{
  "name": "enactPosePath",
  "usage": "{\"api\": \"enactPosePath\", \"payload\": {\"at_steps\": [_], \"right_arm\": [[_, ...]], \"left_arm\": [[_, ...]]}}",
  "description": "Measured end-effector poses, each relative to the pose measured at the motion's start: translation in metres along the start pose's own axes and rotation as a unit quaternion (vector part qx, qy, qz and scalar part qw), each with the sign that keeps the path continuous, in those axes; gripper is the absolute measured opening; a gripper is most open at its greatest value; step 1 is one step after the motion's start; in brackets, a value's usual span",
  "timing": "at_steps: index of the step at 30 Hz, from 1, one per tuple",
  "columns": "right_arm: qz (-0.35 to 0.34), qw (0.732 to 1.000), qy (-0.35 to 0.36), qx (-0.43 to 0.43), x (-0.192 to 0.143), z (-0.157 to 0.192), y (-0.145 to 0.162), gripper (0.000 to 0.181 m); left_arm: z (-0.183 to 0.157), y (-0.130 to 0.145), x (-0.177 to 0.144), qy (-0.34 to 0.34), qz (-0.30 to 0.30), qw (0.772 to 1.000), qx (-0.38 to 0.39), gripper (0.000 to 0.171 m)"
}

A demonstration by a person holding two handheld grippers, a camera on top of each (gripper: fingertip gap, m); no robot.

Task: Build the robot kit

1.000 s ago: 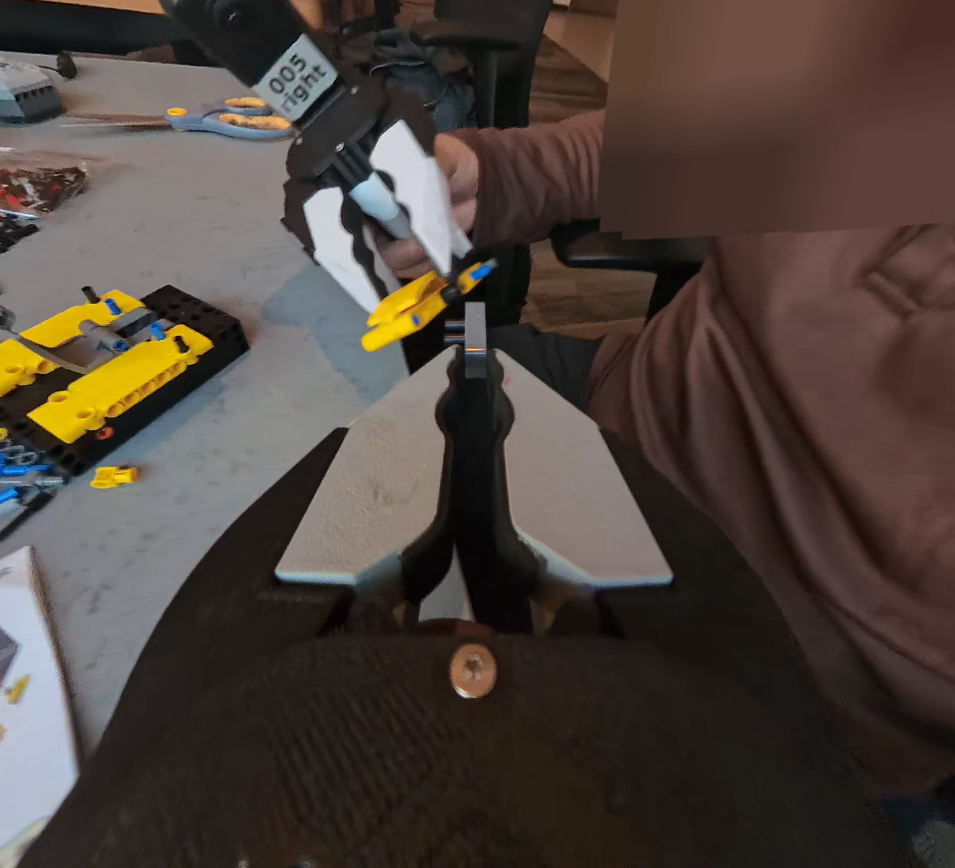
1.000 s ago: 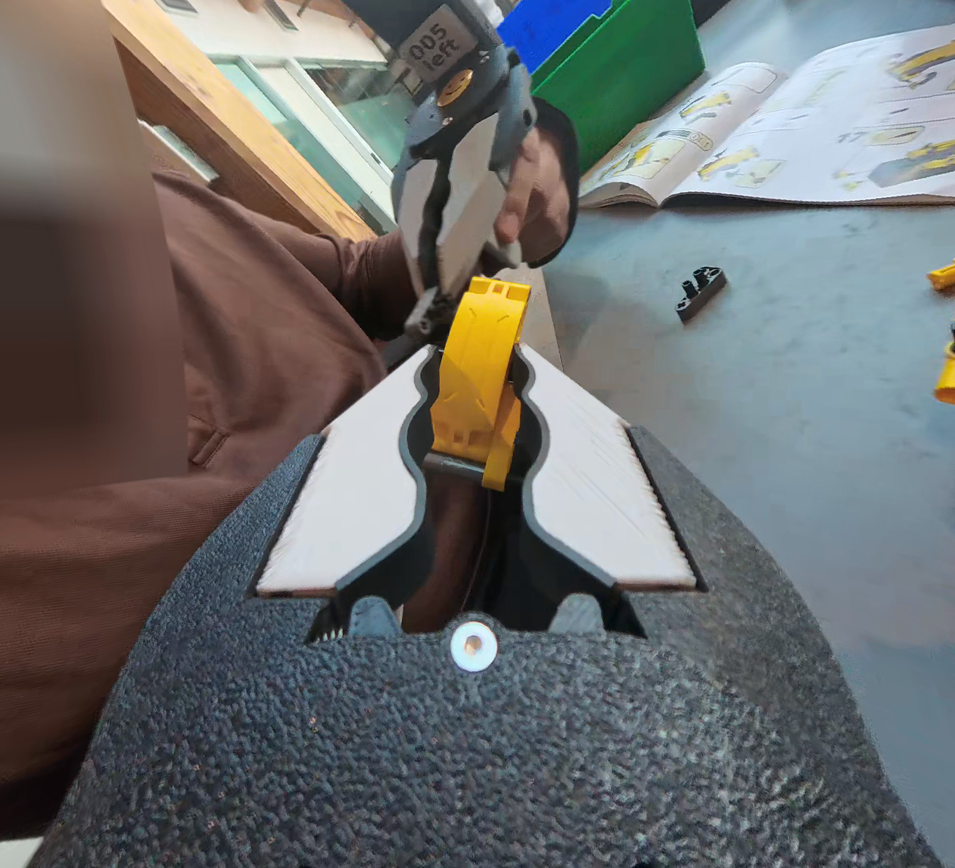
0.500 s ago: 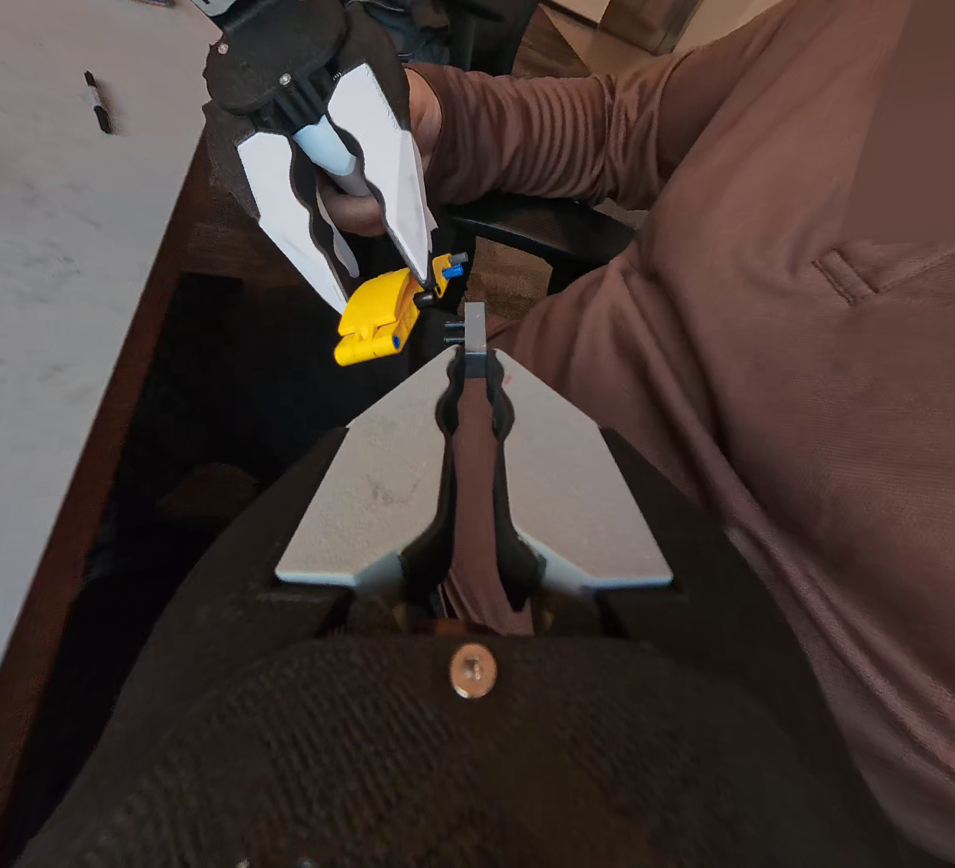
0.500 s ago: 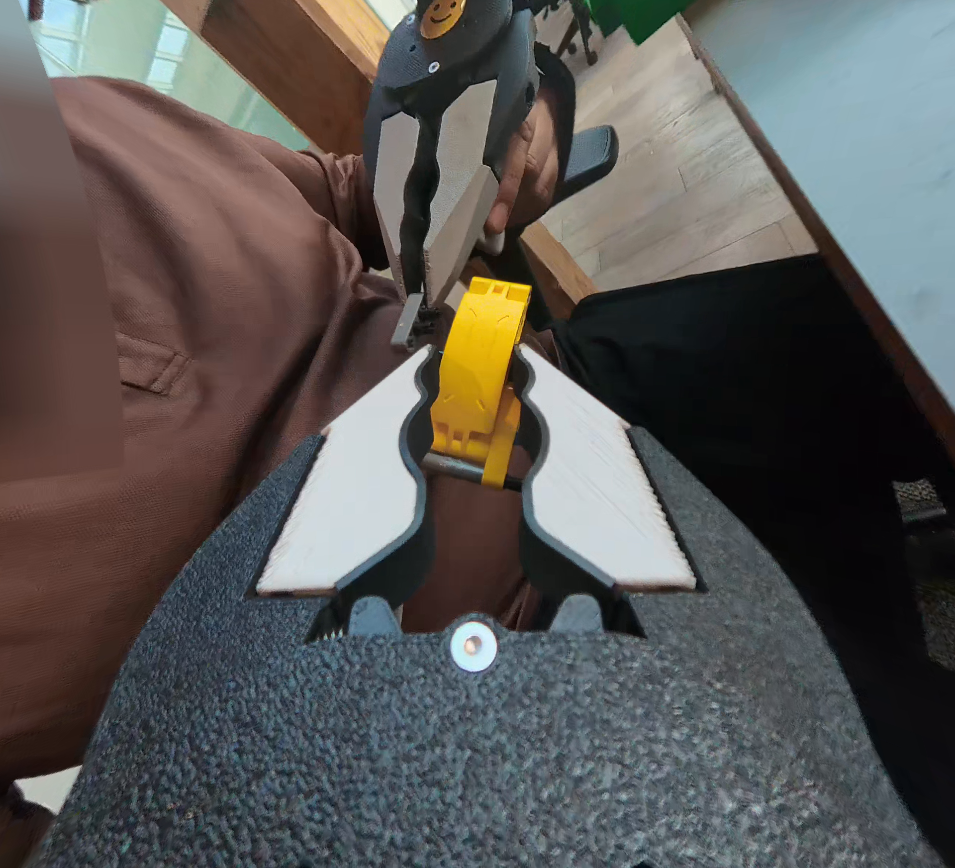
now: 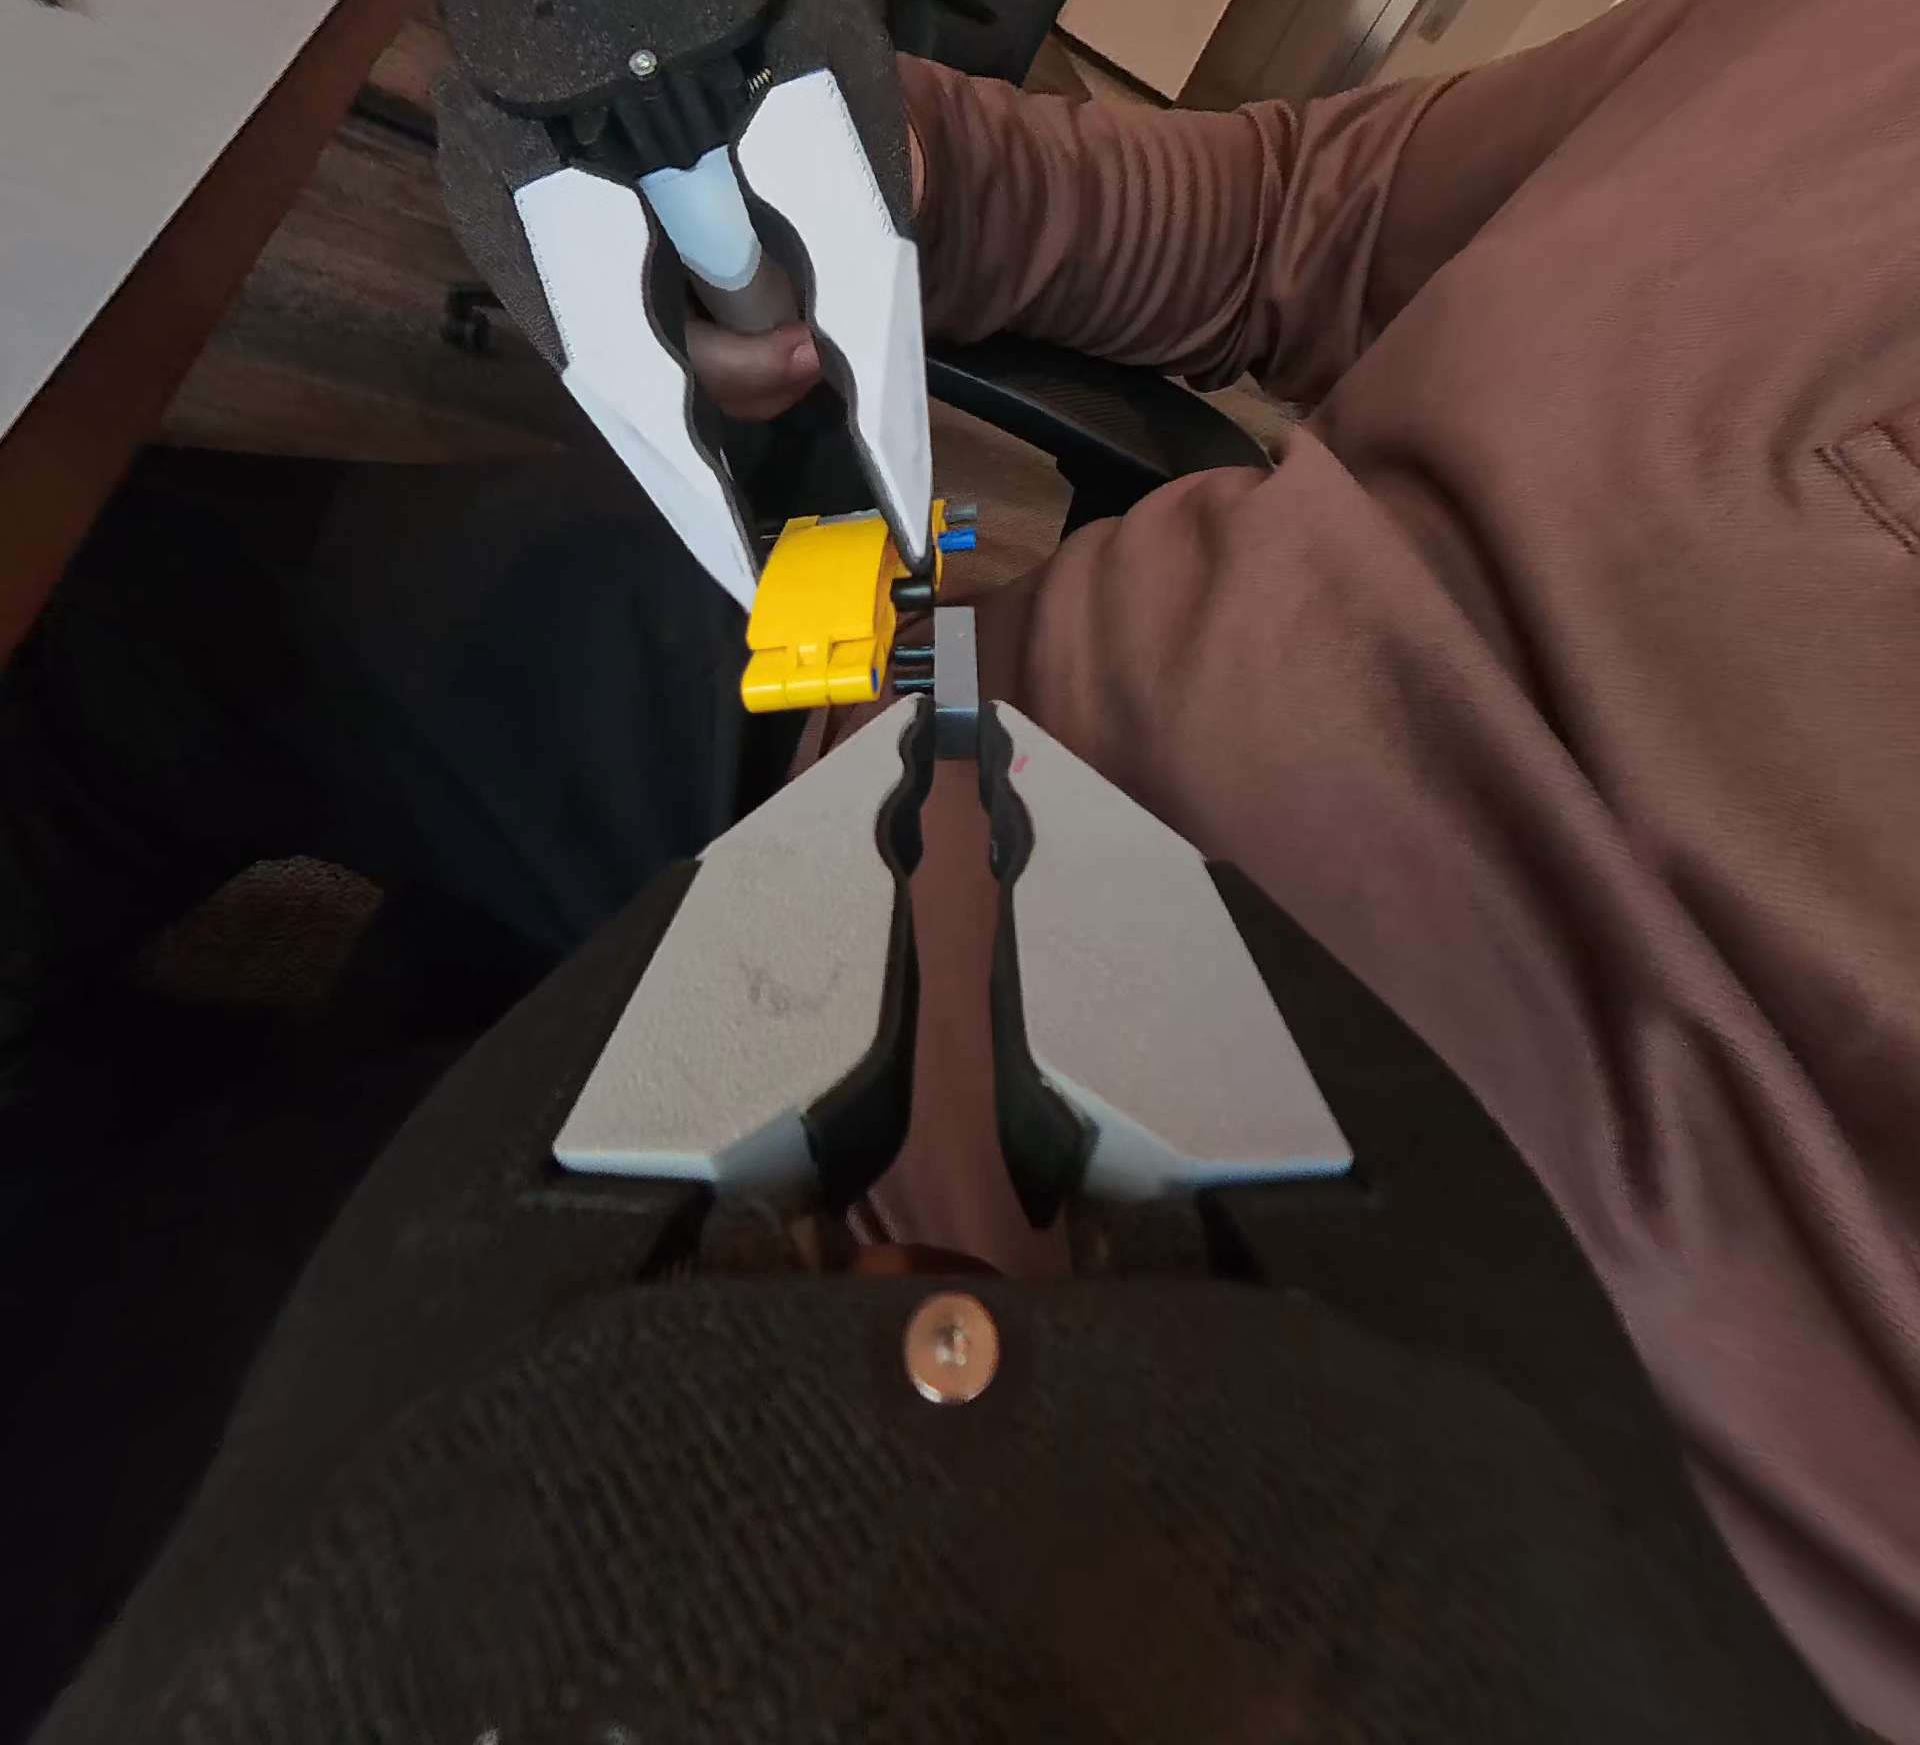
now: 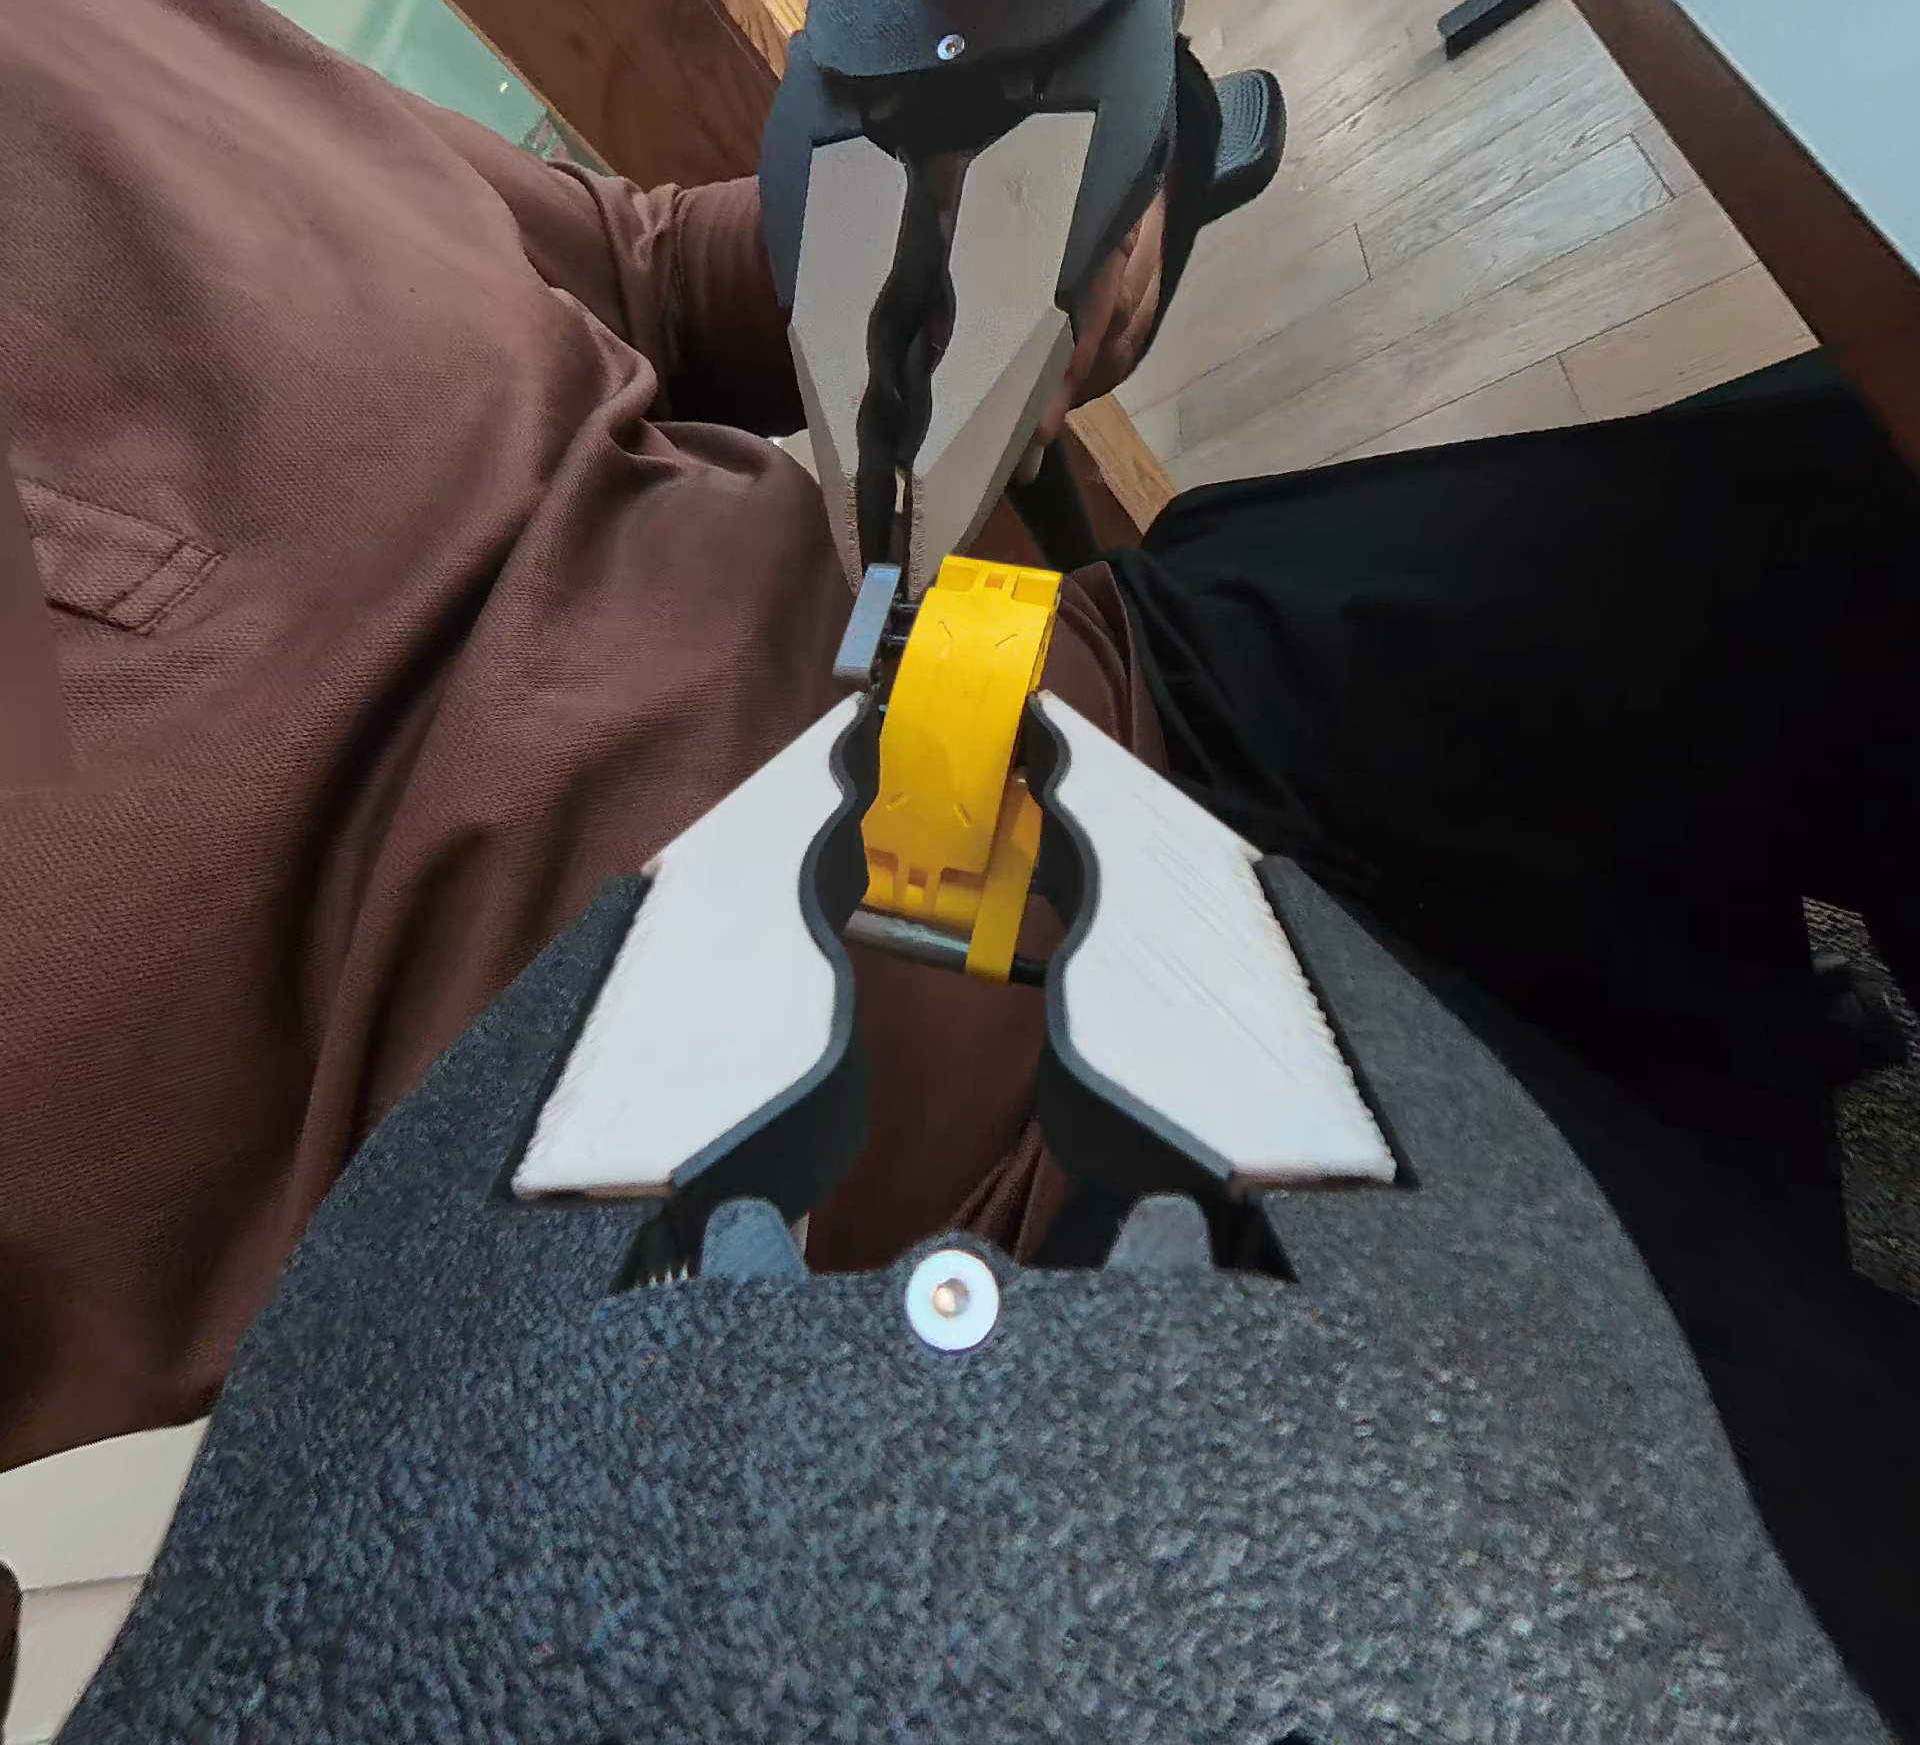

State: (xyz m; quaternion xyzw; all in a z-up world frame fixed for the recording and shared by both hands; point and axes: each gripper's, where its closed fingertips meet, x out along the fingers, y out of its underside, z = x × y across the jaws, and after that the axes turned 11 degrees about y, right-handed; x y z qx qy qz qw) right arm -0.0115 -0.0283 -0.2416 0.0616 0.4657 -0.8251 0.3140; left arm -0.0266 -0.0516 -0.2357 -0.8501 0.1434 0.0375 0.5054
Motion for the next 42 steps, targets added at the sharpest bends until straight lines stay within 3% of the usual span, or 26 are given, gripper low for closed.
{"api": "enactPosePath", "payload": {"at_steps": [42], "right_arm": [[0.079, 0.994, 0.059, -0.052, 0.010, -0.019, 0.034, 0.027]], "left_arm": [[0.024, 0.035, 0.017, -0.044, 0.067, 0.996, -0.025, 0.005]]}}
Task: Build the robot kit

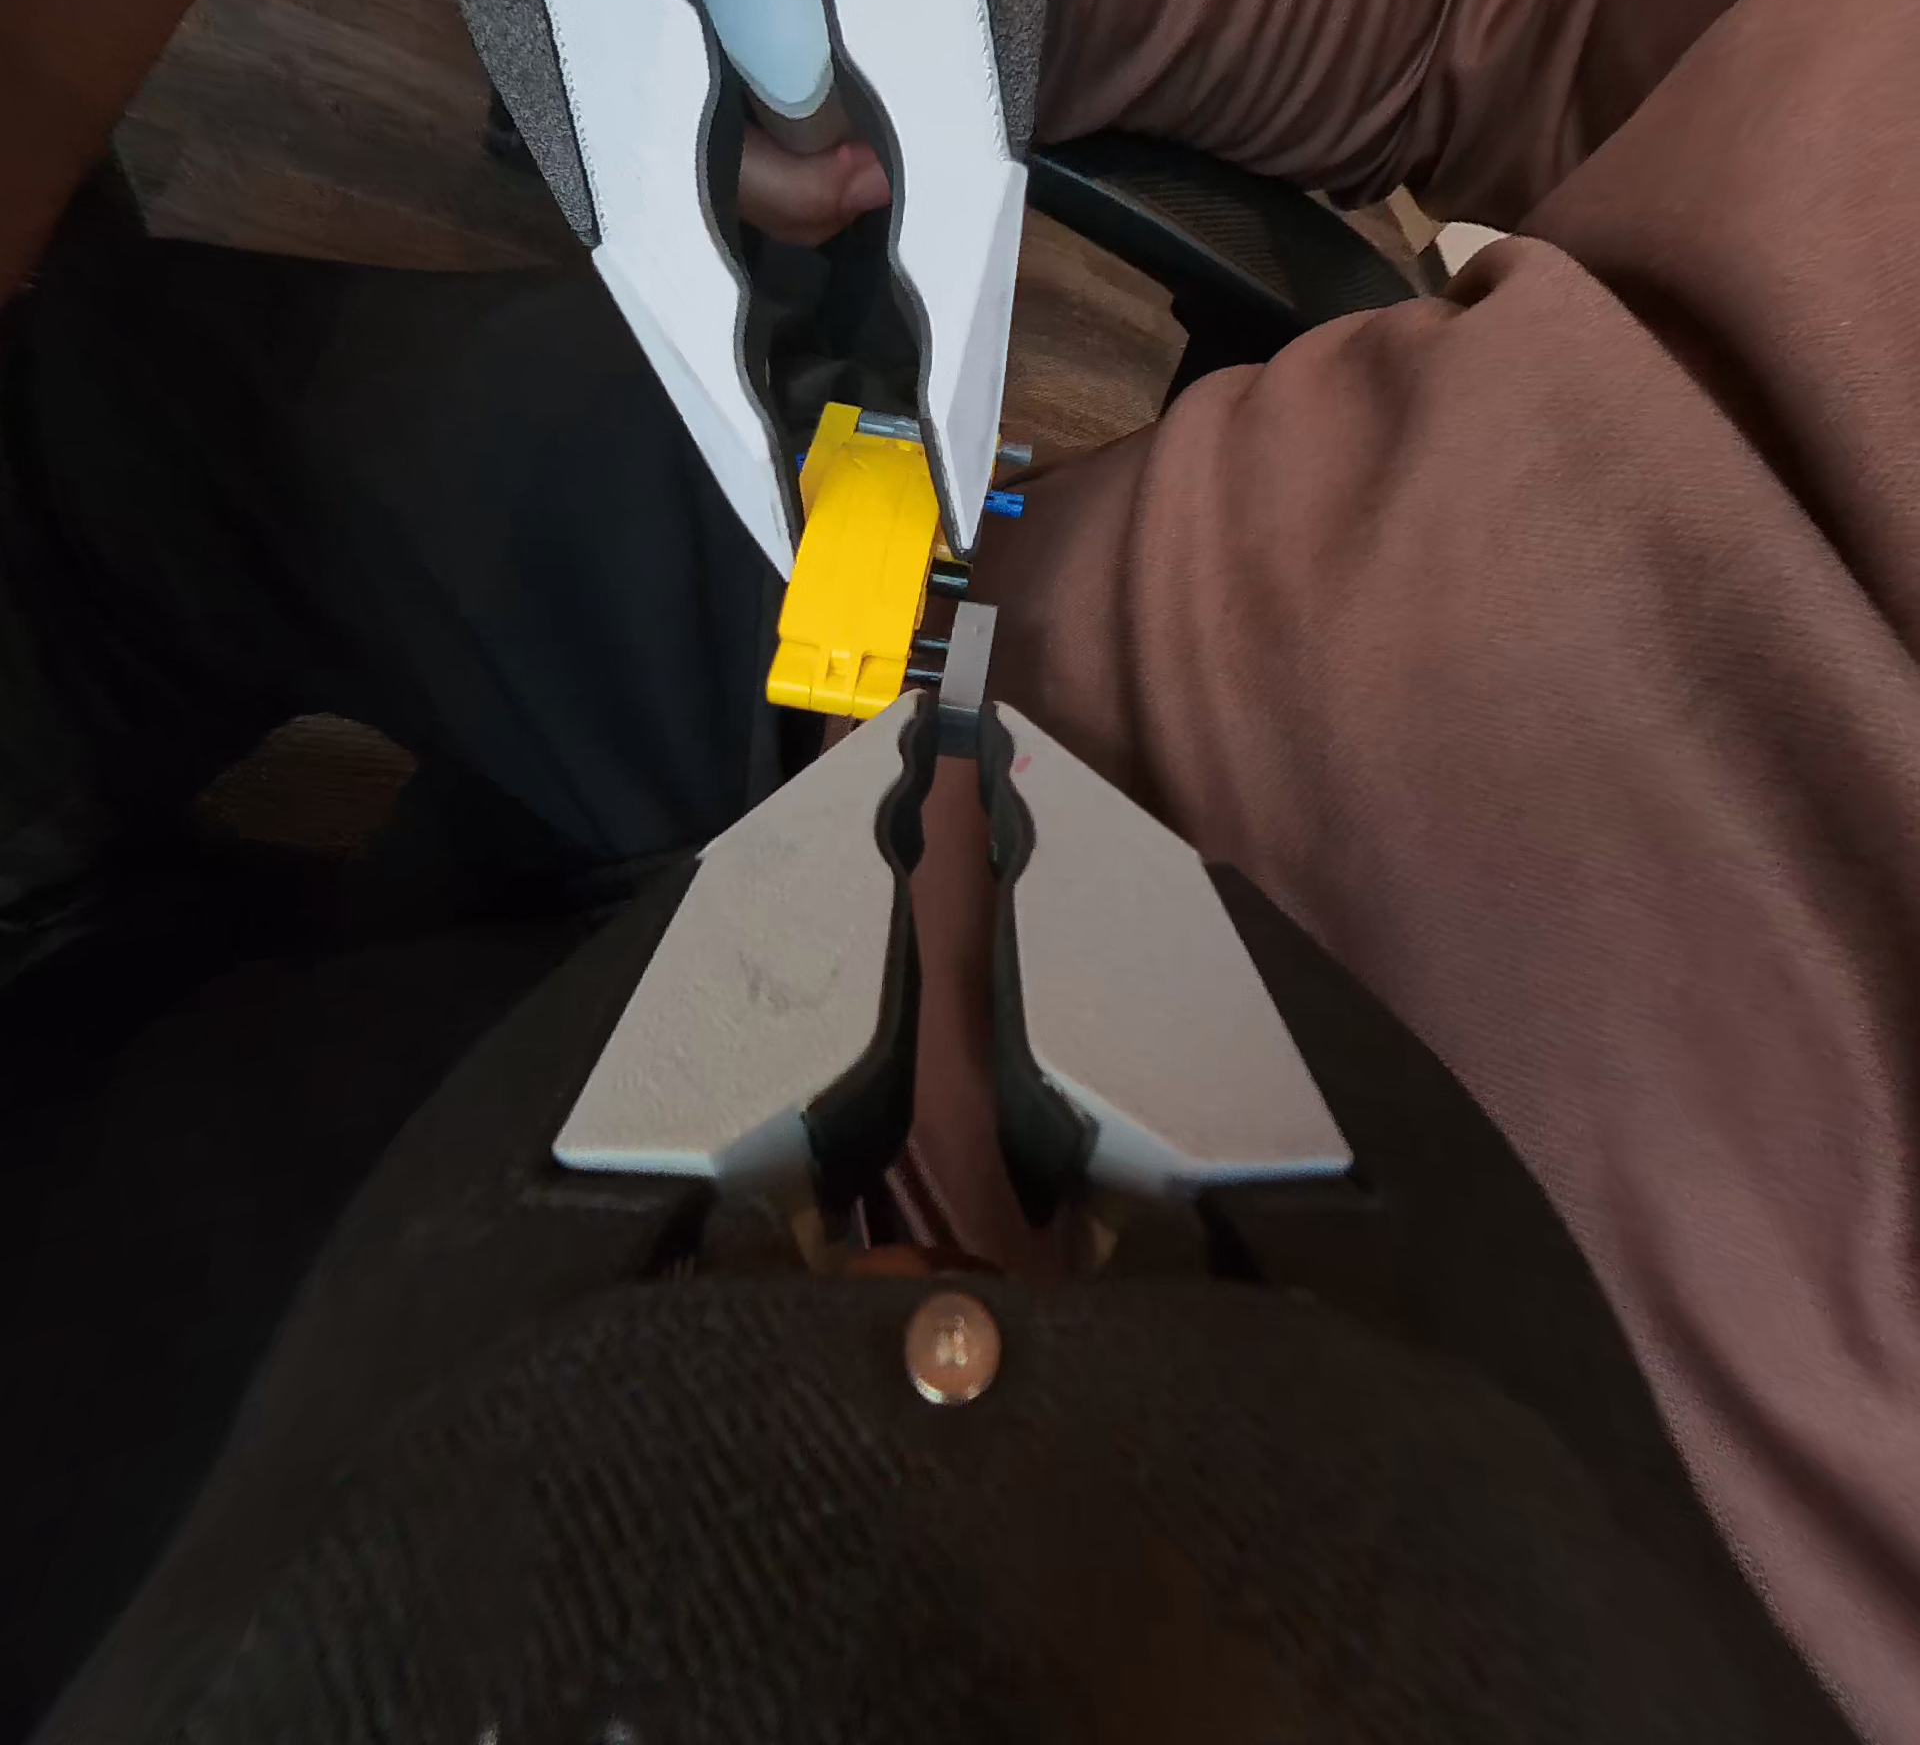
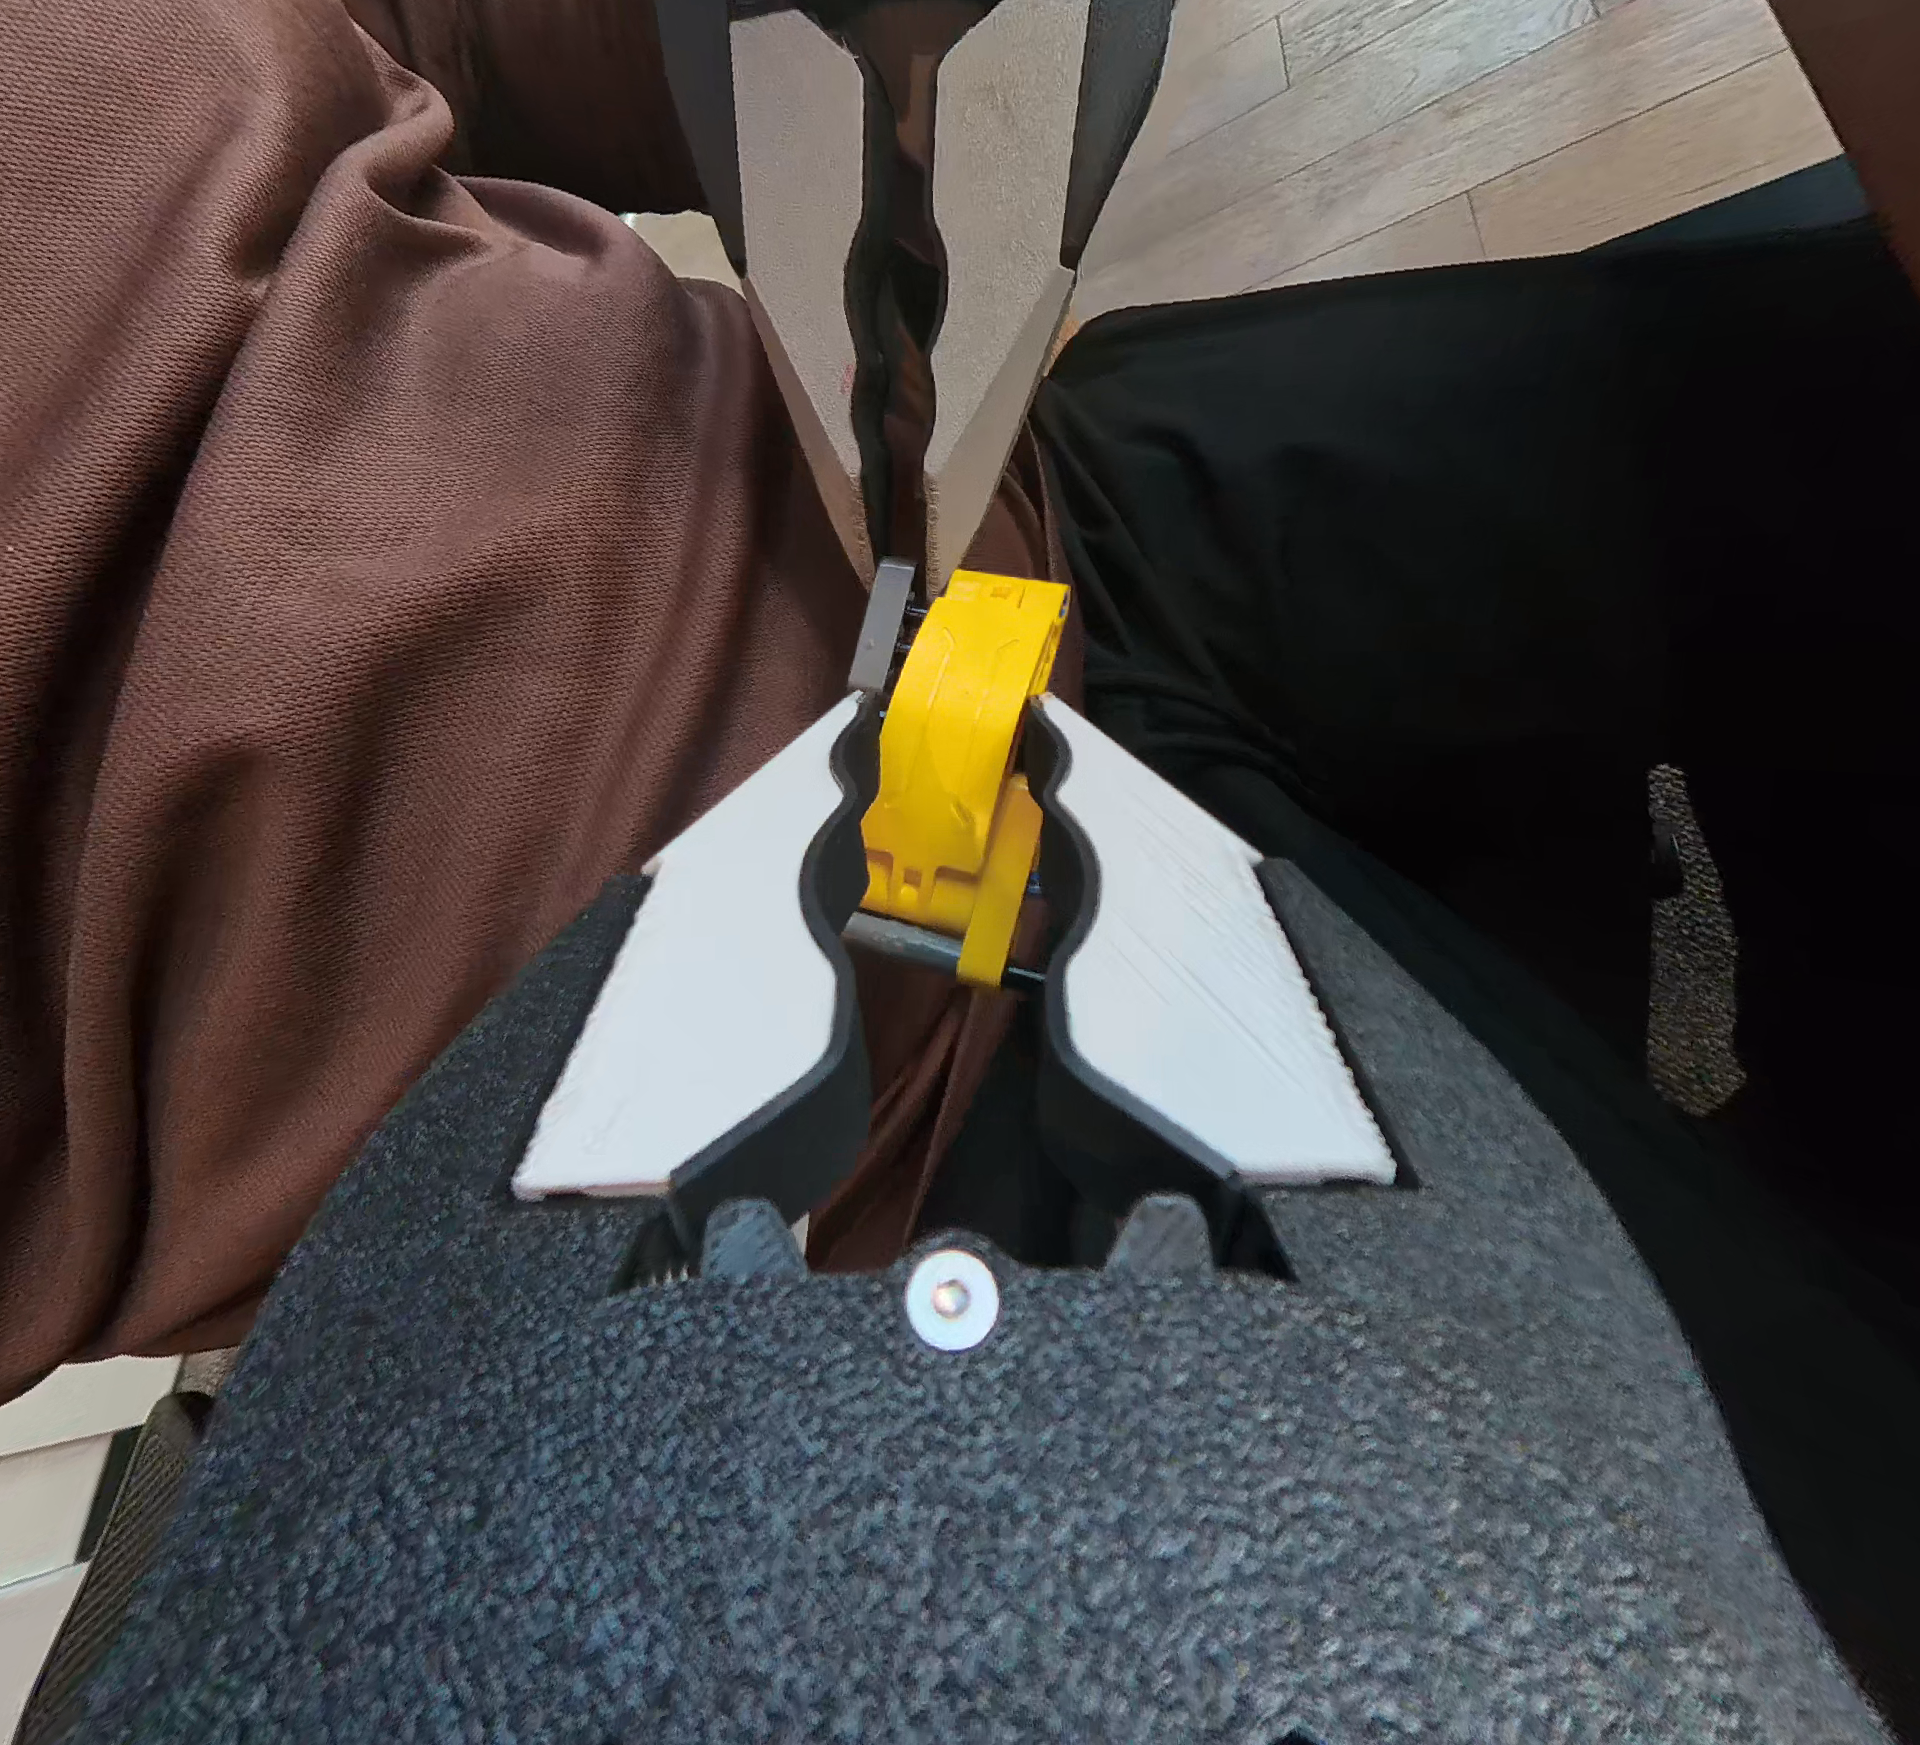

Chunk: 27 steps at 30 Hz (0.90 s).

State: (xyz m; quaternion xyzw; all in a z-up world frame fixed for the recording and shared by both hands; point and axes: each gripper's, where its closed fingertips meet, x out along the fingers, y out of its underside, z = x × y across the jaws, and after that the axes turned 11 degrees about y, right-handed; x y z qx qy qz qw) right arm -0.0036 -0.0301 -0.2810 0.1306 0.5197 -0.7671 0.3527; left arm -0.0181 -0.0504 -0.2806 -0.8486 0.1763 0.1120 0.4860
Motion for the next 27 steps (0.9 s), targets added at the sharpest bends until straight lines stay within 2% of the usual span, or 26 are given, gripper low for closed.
{"api": "enactPosePath", "payload": {"at_steps": [3, 9, 14, 21, 24, 27], "right_arm": [[-0.004, 1.000, 0.002, 0.009, 0.000, -0.002, 0.001, 0.027], [-0.020, 0.999, 0.014, 0.026, -0.002, -0.010, -0.001, 0.026], [-0.062, 0.997, 0.010, 0.037, -0.015, -0.013, -0.014, 0.027], [-0.067, 0.997, 0.031, 0.025, -0.015, -0.018, -0.016, 0.026], [-0.058, 0.997, 0.057, -0.011, -0.012, -0.018, -0.015, 0.026], [-0.043, 0.996, 0.076, -0.017, -0.009, -0.023, -0.011, 0.026]], "left_arm": [[0.004, 0.001, 0.001, -0.021, 0.004, 1.000, 0.011, 0.005], [0.013, -0.002, 0.000, -0.049, -0.030, 0.998, 0.003, 0.005], [0.014, -0.020, -0.010, -0.037, -0.093, 0.995, -0.005, 0.005], [0.019, -0.021, -0.012, -0.045, -0.104, 0.994, -0.013, 0.005], [0.019, -0.018, -0.012, -0.042, -0.087, 0.995, -0.018, 0.005], [0.024, -0.013, -0.011, -0.068, -0.062, 0.996, -0.005, 0.004]]}}
